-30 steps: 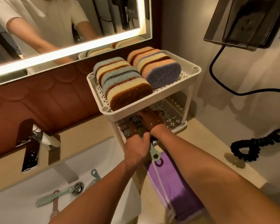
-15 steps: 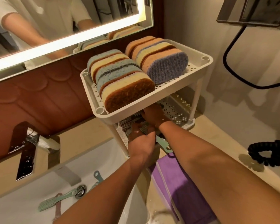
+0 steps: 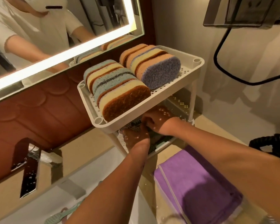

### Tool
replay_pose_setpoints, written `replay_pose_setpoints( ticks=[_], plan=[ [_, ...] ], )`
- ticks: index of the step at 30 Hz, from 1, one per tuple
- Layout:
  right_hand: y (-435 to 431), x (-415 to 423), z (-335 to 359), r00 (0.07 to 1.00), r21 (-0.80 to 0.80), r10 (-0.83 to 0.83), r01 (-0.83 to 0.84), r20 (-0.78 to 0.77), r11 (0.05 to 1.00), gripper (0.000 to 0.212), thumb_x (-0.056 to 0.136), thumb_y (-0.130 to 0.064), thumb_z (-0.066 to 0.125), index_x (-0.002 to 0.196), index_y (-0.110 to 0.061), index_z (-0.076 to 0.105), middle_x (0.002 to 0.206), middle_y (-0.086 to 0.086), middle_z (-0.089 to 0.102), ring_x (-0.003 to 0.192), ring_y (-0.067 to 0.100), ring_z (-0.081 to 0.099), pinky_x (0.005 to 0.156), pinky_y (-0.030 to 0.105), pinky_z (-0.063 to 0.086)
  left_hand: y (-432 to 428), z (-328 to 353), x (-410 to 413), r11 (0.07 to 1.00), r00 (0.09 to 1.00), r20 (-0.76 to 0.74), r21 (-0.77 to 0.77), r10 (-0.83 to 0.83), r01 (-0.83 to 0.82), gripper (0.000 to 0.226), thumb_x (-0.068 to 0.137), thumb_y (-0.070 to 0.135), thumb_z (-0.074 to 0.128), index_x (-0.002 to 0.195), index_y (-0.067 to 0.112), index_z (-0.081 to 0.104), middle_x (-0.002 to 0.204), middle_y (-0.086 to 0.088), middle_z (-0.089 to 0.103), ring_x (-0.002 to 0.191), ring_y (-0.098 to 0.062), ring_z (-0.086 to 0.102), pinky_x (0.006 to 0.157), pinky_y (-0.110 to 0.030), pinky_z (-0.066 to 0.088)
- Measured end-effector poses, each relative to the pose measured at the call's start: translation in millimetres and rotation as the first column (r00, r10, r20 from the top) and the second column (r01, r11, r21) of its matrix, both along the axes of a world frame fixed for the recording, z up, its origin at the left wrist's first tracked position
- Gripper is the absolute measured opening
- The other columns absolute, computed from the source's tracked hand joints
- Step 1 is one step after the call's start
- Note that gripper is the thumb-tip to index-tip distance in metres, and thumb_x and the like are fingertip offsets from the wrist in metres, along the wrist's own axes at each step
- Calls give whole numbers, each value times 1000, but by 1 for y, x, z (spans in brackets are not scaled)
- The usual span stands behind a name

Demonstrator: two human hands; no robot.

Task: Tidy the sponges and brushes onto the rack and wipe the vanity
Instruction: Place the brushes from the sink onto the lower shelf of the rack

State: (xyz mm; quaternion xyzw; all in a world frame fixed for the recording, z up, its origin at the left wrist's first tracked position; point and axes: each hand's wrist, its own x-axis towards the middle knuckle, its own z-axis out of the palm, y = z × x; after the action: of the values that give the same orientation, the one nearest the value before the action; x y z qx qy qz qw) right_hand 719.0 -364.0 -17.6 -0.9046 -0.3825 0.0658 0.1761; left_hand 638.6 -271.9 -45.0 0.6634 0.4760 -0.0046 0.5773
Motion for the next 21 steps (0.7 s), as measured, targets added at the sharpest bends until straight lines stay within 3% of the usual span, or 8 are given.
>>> replay_pose_setpoints(
  ticks=[2,5,8,11,14,16,18,21],
  plan=[
    [0,3,-23,999,13,34,-33,-30,999,48,89,-45,54,136,-37,57,140,-1,60,128,24,57,107,36,50,4,-1,-1,997,997,-73,-66,-35,30,39,108,35,44,131,5,51,110,-8,60,105,-25,55,86,-28,43],
    [-10,3,-41,997,117,48,-41,-52,992,59,81,-53,63,137,-49,45,142,2,55,129,29,56,105,45,52,2,4,0,999,999,-32,-39,-24,23,42,108,32,43,142,7,44,138,-14,54,130,-31,49,104,-34,39],
    [-3,-1,-44,1000,141,2,2,-28,990,51,93,-35,66,142,-31,54,150,10,51,140,35,44,117,48,38,-1,2,6,993,996,88,116,-10,0,47,107,41,43,139,8,48,139,-14,57,126,-36,55,107,-41,45],
    [-1,-1,-34,989,27,-86,90,-122,996,35,107,-19,46,141,-11,54,155,12,45,145,30,39,121,37,29,4,1,2,951,983,172,309,-65,9,41,106,38,44,136,9,50,136,-14,59,120,-37,60,102,-39,48],
    [8,-6,-10,993,-62,-55,48,-104,997,25,109,-10,39,122,-12,60,157,10,41,146,27,37,120,34,22,9,-5,-12,889,962,134,428,-237,160,41,104,34,50,140,15,51,137,-8,58,127,-30,55,101,-31,42],
    [16,12,-42,997,-30,-71,72,30,997,38,106,-18,50,144,-22,53,163,2,34,153,27,23,126,43,11,8,-16,-20,801,914,-33,470,-404,371,37,103,30,48,137,15,53,134,-11,58,127,-30,54,105,-34,44],
    [29,17,-52,999,-6,-25,26,35,1000,47,100,-34,60,146,-36,52,165,-2,30,155,33,12,126,53,0,6,-20,-25,699,868,-154,534,-472,475,39,100,29,46,136,16,52,133,-9,56,124,-29,53,106,-37,44],
    [39,18,-64,997,-23,-69,70,37,997,39,102,-38,53,141,-41,55,166,1,26,151,39,11,125,53,7,4,-19,-32,702,847,-173,489,-503,517,42,103,32,47,142,18,43,126,-1,49,120,-31,52,101,-36,43]
  ],
)
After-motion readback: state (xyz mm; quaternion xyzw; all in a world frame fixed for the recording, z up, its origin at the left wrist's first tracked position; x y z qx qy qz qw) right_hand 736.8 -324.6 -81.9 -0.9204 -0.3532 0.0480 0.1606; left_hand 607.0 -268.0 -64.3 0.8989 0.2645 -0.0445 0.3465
